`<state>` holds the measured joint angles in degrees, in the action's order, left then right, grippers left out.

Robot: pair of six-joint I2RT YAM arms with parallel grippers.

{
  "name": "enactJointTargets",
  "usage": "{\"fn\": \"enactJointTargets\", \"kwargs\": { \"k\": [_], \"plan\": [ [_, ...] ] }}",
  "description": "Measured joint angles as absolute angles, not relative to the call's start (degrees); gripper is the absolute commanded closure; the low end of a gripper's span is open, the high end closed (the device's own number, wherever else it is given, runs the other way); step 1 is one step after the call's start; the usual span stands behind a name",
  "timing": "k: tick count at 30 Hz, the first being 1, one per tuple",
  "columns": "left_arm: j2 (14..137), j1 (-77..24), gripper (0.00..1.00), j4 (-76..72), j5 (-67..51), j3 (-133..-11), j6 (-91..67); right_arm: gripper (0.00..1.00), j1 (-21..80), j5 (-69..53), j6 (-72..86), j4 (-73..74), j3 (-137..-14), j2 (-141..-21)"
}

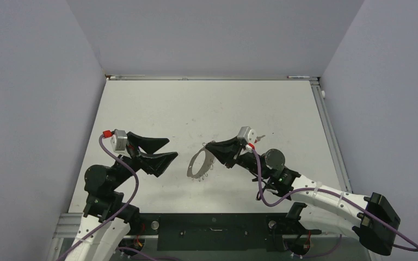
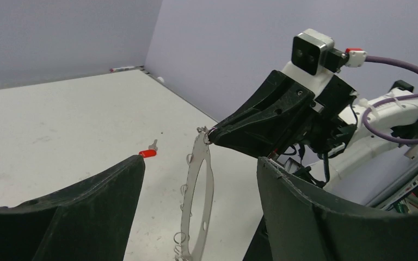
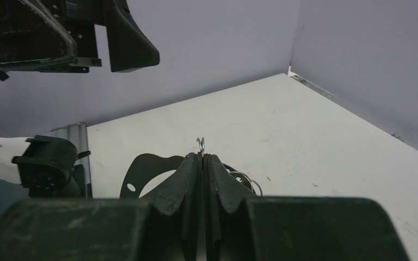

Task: Put the keys on the keyring

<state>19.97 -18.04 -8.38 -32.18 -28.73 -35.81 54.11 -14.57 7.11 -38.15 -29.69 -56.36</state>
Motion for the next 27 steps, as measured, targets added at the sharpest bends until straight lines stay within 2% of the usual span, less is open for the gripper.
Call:
{"fn": "enactJointTargets", "kwargs": {
  "k": [3, 8, 13, 18, 24, 27],
  "plan": [
    [20.3, -18.6, 0.31, -15.2, -35.2, -27.3, -38.2, 0.95, 54.2, -17.6, 9.9, -40.7, -29.3, -55.9],
    [19.6, -18.7, 0.4, -28.3, -38.3, -22.4, -43.1, 0.95, 54.2, -22.0, 14.3, -45.1, -28.9, -53.8],
    [19.8, -19.0, 0.41, -37.4, -39.7, -19.7, -46.6, 0.95, 54.2, -25.6, 18.4, -50.2, -28.7, -53.0],
    [20.8, -19.7, 0.46, -42.5, -39.5, -19.5, -48.5, 0.95, 54.2, -27.0, 22.9, -55.6, -28.0, -53.2],
    [26.0, -25.9, 0.43, -40.0, -31.2, -20.6, -45.6, 0.95, 54.3, -18.5, 25.3, -56.0, -26.8, -53.3],
    [29.6, -31.4, 0.48, -39.4, -26.7, -20.6, -42.9, 0.95, 53.7, -14.1, 26.2, -54.7, -26.0, -53.2]
  ]
}}
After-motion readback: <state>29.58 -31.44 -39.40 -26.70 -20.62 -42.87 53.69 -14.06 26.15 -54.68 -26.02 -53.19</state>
